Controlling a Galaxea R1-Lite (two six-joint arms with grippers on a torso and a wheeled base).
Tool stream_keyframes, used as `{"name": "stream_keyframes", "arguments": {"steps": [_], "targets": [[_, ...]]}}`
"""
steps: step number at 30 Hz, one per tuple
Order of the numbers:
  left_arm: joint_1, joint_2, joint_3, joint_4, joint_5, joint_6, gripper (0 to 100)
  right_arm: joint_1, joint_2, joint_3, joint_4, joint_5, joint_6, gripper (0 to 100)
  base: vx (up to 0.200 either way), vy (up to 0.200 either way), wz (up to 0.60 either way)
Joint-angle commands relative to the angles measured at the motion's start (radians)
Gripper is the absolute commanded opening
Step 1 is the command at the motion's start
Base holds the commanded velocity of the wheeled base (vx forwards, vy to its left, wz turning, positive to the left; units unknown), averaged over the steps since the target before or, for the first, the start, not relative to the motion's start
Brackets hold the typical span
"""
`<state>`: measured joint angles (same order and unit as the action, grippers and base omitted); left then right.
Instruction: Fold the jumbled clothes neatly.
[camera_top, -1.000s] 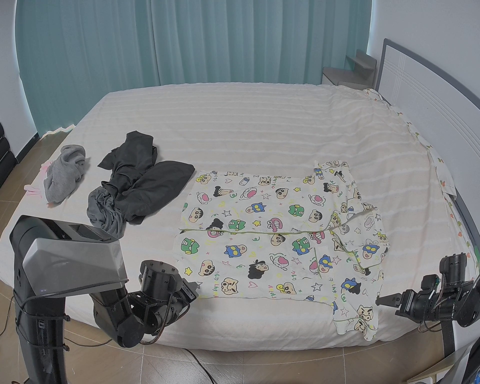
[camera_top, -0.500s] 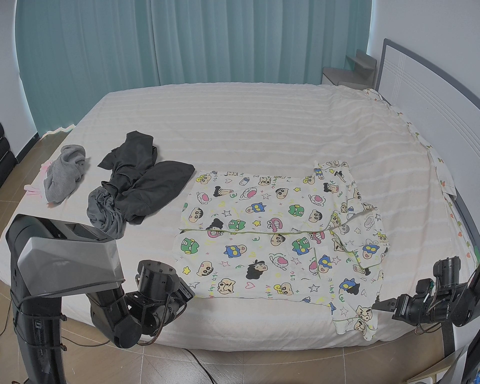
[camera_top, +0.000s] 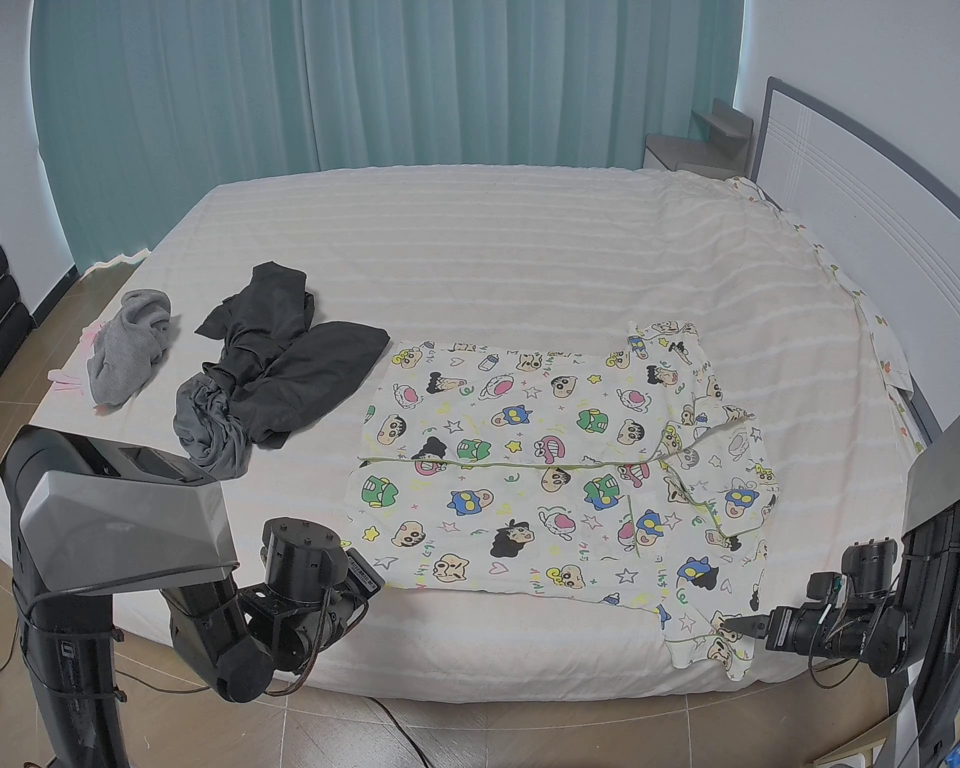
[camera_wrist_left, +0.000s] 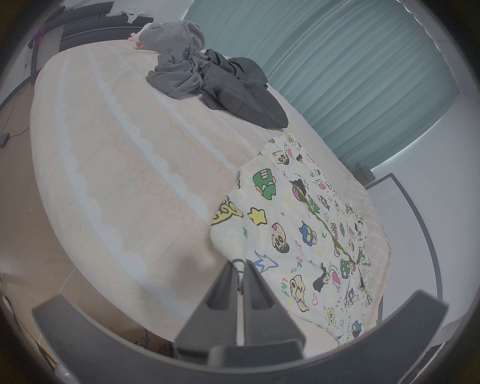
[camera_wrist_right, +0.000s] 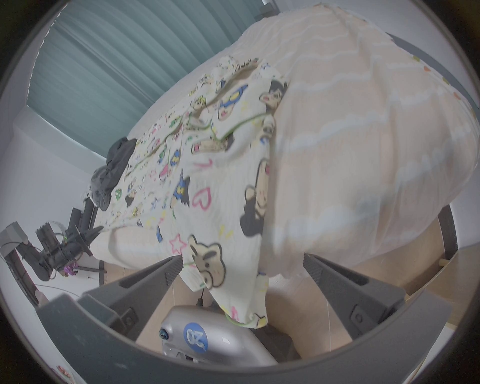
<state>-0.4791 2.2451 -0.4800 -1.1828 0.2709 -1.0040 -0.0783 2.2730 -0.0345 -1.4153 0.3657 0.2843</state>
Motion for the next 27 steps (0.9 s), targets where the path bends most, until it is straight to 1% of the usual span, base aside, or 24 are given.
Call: {"name": "stream_keyframes", "arguments": {"steps": [1,2,3,4,9,12,13,15,16,17,19,22,27], "targets": [[-0.001,-0.004,0.012,-0.009,0.001,0.001,0,0.003,0.094,0.034,-0.016,0.035,-0.025,100,0.0,0.0,0.0],[-0.001,-0.004,0.012,-0.009,0.001,0.001,0,0.003,0.079,0.034,-0.017,0.059,-0.028,100,0.0,0.0,0.0],[-0.001,-0.004,0.012,-0.009,0.001,0.001,0,0.003,0.077,0.034,-0.017,0.062,-0.028,100,0.0,0.0,0.0],[-0.001,-0.004,0.012,-0.009,0.001,0.001,0,0.003,0.054,0.034,-0.013,0.096,-0.028,100,0.0,0.0,0.0],[-0.003,-0.004,0.012,-0.009,0.001,0.001,0,0.003,0.045,0.034,-0.014,0.154,-0.048,100,0.0,0.0,0.0],[-0.003,-0.004,0.012,-0.009,-0.001,0.001,0,0.008,0.066,0.034,-0.013,0.199,-0.083,100,0.0,0.0,0.0],[-0.003,-0.004,0.014,-0.009,-0.001,0.001,0,0.009,0.072,0.034,-0.013,0.203,-0.091,100,0.0,0.0,0.0],[-0.003,-0.004,0.012,-0.009,-0.001,0.001,0,0.012,0.123,0.034,-0.027,0.216,-0.148,100,0.0,0.0,0.0],[-0.003,-0.004,0.014,-0.009,-0.001,0.001,0,0.012,0.126,0.034,-0.028,0.217,-0.152,100,0.0,0.0,0.0],[-0.003,-0.004,0.014,-0.009,-0.001,0.001,0,0.012,0.163,0.034,-0.045,0.223,-0.206,100,0.0,0.0,0.0],[-0.003,-0.004,0.014,-0.009,-0.001,0.001,0,0.012,0.184,0.034,-0.073,0.236,-0.227,100,0.0,0.0,0.0],[-0.003,-0.004,0.012,-0.009,-0.001,0.001,0,0.026,0.195,0.022,-0.117,0.24,-0.227,100,0.0,0.0,0.0],[-0.004,-0.004,0.012,-0.009,-0.001,0.001,0,0.081,0.209,0.018,-0.122,0.24,-0.226,100,0.0,0.0,0.0]]}}
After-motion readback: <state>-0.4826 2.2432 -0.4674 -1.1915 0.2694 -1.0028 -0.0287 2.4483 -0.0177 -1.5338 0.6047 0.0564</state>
